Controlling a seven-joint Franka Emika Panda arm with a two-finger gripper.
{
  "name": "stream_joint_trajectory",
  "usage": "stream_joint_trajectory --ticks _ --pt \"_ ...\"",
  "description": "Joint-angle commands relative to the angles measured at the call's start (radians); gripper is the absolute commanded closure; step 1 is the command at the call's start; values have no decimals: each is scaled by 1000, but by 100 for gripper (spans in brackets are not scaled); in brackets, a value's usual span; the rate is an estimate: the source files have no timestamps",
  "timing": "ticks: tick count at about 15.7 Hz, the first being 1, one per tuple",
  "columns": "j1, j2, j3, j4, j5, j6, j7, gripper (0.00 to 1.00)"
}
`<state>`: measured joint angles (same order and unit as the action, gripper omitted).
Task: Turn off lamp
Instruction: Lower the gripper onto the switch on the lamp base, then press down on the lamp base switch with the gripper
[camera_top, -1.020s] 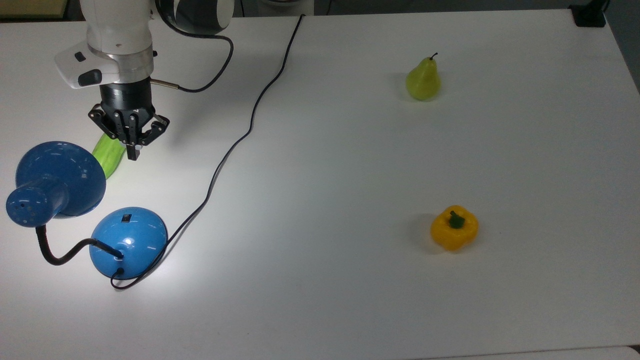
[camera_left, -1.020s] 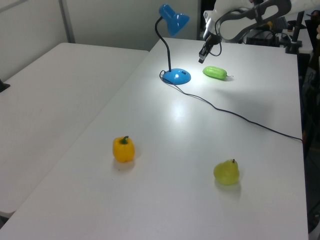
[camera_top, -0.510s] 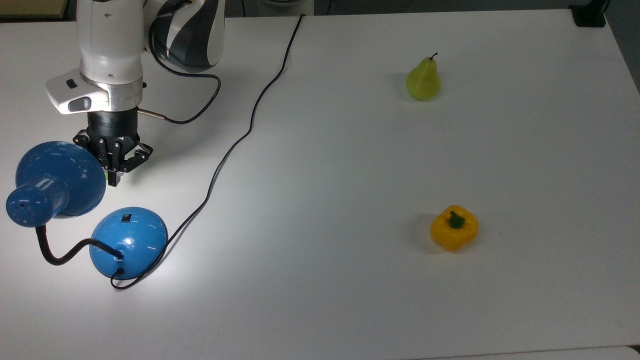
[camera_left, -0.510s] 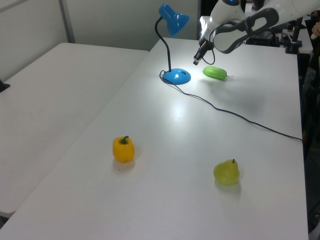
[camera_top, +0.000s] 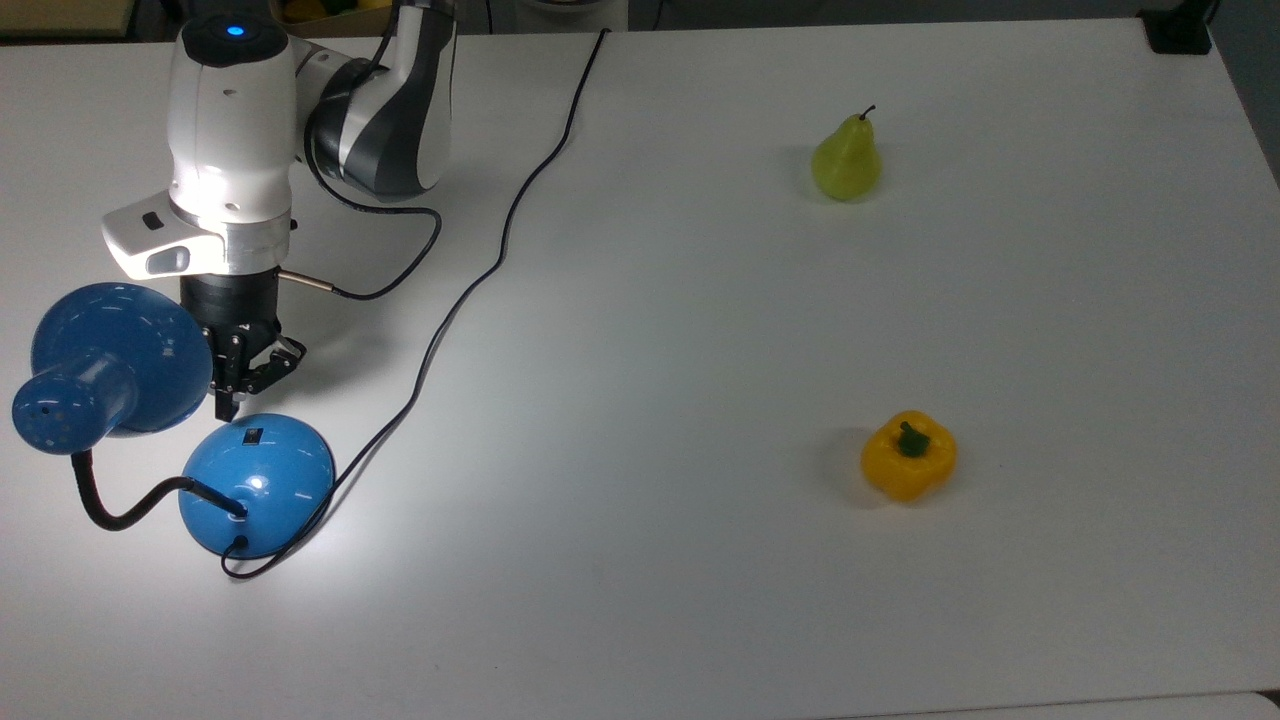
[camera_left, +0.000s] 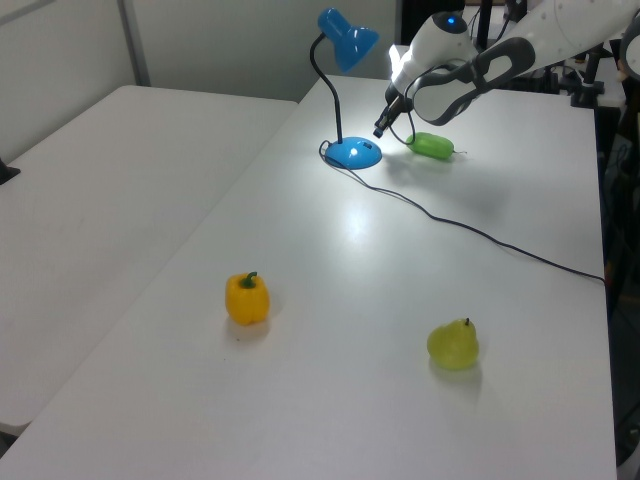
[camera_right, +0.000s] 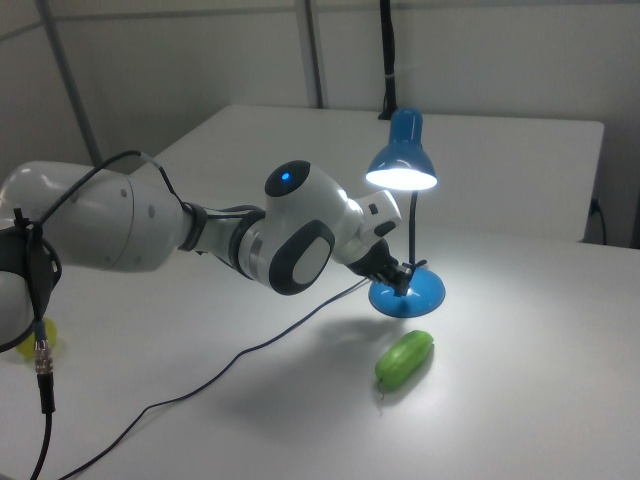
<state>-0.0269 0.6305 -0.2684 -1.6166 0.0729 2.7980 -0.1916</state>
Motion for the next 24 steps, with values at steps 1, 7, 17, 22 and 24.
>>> stream_joint_trajectory --ticks 1,7,17,22,24 --pt "-13 41 29 58 28 14 4 100" --pt "-13 55 47 66 48 15 3 100" --pt "-22 49 47 41 51 15 -3 100" --pt "-25 52 47 18 51 15 -5 100" --pt "-25 49 47 -8 51 9 -8 100"
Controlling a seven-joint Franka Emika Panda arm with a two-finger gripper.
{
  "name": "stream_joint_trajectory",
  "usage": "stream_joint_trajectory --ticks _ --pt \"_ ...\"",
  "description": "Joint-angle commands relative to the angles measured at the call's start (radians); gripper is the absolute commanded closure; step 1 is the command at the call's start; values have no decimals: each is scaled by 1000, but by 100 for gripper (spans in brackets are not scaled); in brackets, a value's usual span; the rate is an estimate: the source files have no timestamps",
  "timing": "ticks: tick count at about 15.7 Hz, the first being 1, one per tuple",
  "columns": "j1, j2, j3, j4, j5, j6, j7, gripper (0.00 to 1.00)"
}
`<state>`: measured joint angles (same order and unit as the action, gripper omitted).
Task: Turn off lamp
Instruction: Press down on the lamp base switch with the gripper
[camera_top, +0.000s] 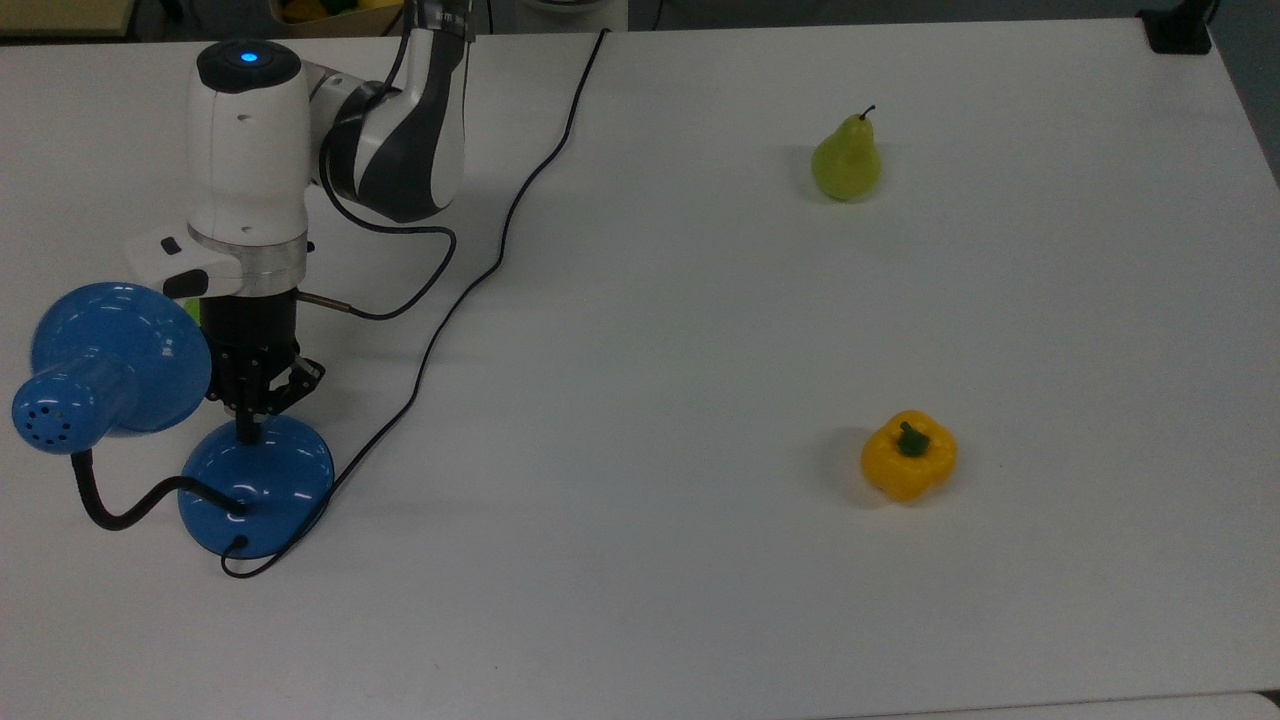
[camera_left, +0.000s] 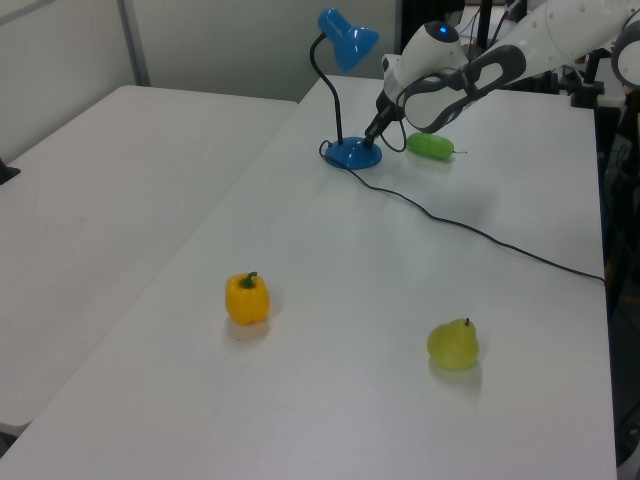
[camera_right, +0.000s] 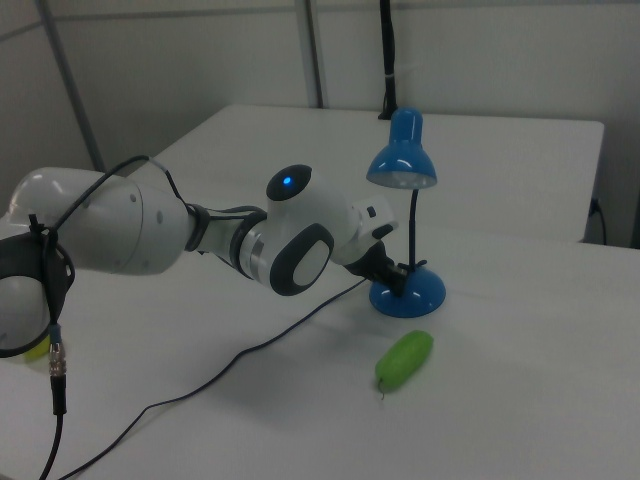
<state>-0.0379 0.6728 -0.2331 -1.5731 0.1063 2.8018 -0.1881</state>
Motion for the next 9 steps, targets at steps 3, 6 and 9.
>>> stream_joint_trajectory --ticks 3,6,9 --pt "-14 -25 12 -105 18 -1 -11 100" --pt "-11 -59 12 -133 18 -14 -10 100" --pt "-10 -97 12 -136 18 -99 -11 100"
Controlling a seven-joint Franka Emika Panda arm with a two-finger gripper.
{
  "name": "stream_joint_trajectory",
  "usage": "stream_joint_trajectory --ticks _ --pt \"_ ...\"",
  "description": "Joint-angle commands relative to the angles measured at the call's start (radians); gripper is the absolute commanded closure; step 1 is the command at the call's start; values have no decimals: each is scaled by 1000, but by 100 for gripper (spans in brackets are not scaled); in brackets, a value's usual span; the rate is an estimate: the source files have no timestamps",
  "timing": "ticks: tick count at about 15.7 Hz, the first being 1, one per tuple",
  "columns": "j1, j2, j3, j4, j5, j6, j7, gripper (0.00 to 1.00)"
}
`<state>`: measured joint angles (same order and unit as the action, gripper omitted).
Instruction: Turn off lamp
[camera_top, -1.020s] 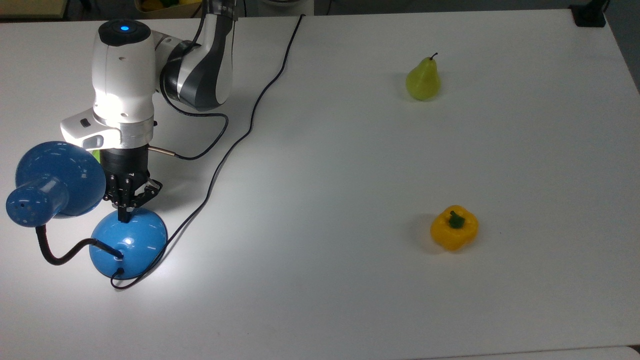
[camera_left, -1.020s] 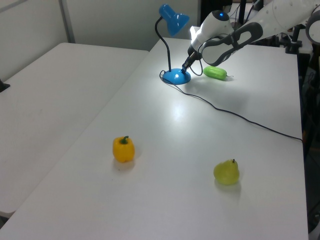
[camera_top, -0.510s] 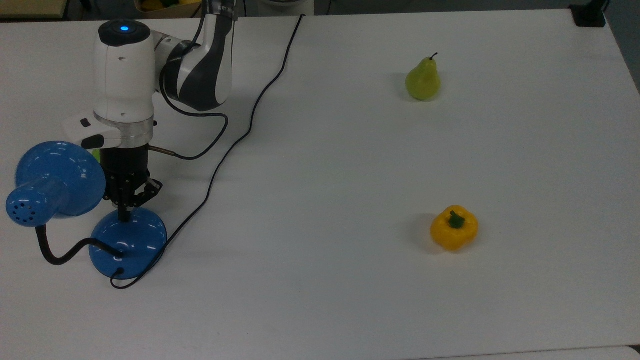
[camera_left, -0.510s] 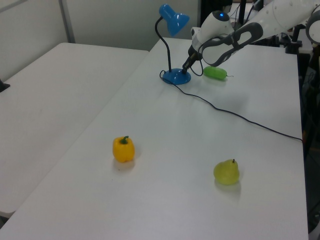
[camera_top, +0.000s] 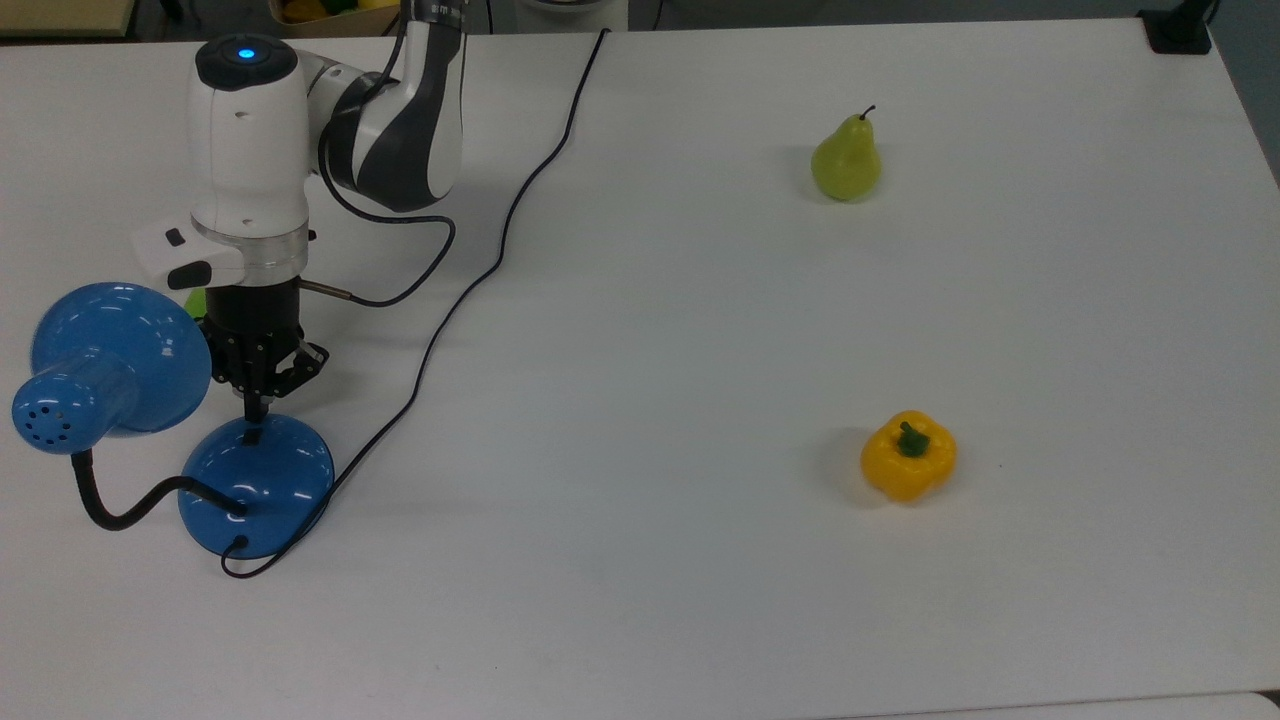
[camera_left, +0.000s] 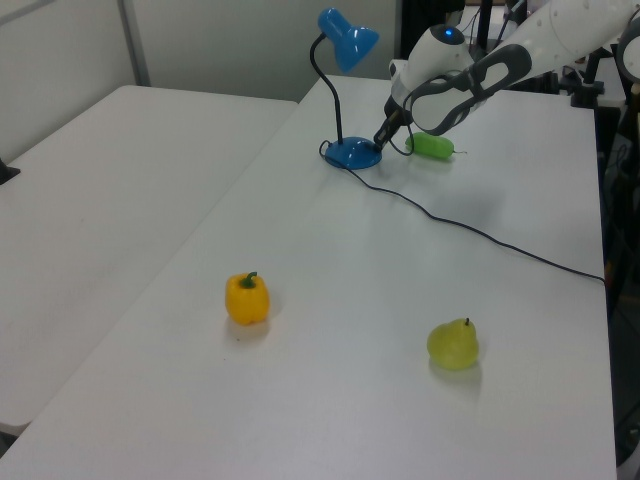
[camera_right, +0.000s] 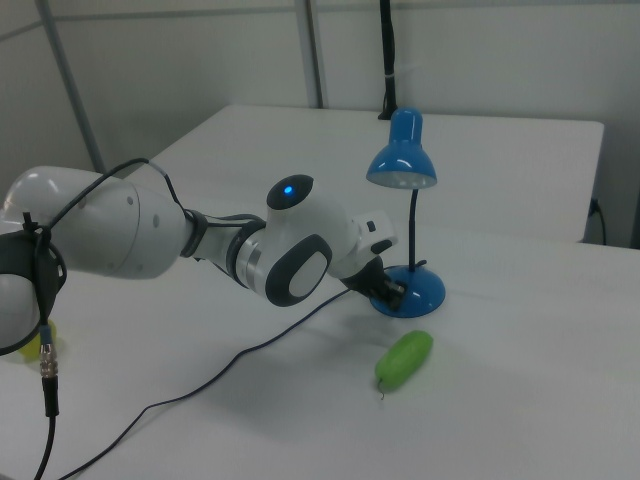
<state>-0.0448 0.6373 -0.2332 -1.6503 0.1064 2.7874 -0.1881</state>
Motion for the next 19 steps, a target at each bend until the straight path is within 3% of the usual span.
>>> stream_joint_trajectory --ticks 1,8,9,12,14,19 --pt "-1 -79 12 -59 18 -112 -11 100" --pt "13 -234 12 -52 18 -490 -1 100" --pt "14 -260 12 -51 18 -561 1 89" --pt "16 -347 12 -49 18 -770 53 27" --pt "17 -410 12 -49 16 -847 102 0" --pt "31 -559 11 -46 3 -1035 153 0"
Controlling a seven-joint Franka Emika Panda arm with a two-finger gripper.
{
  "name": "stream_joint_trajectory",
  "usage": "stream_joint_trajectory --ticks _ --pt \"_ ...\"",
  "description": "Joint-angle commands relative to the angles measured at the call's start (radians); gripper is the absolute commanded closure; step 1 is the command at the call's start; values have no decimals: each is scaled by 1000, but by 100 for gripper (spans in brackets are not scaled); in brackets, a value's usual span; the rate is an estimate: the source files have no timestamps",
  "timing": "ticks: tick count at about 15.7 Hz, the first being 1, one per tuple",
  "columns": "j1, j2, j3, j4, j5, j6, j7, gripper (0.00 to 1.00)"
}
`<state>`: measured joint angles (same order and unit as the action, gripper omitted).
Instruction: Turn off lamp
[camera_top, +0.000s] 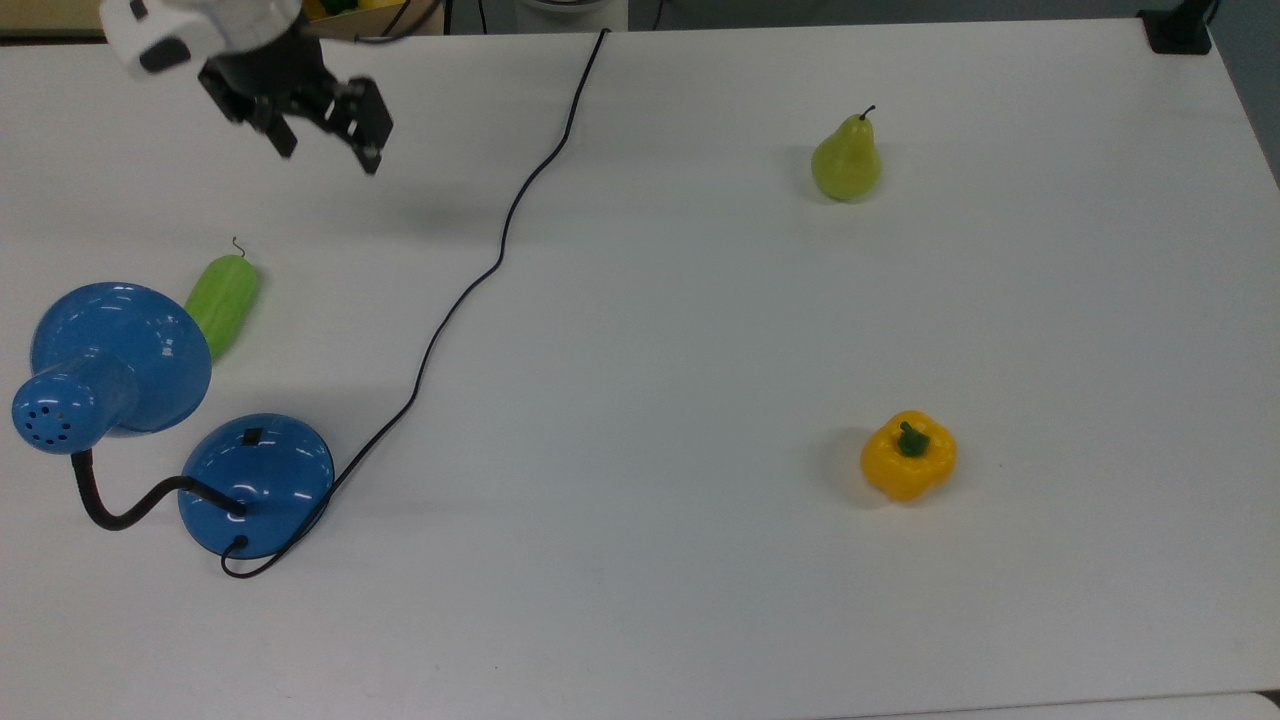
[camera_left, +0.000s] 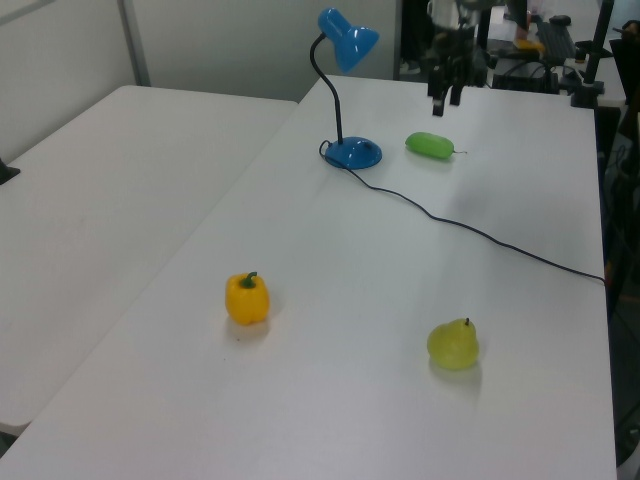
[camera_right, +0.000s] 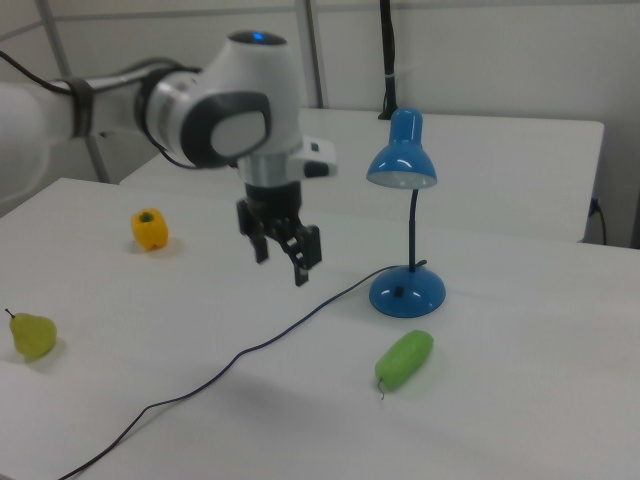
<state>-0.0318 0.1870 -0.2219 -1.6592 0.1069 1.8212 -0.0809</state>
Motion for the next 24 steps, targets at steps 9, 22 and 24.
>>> stream_joint_trajectory --ticks 9,22,24 --pt "76 -273 47 15 -1 -272 156 0" --pt "78 -218 223 -40 -121 -82 104 0" --pt "78 -215 210 -39 -122 -48 89 0"
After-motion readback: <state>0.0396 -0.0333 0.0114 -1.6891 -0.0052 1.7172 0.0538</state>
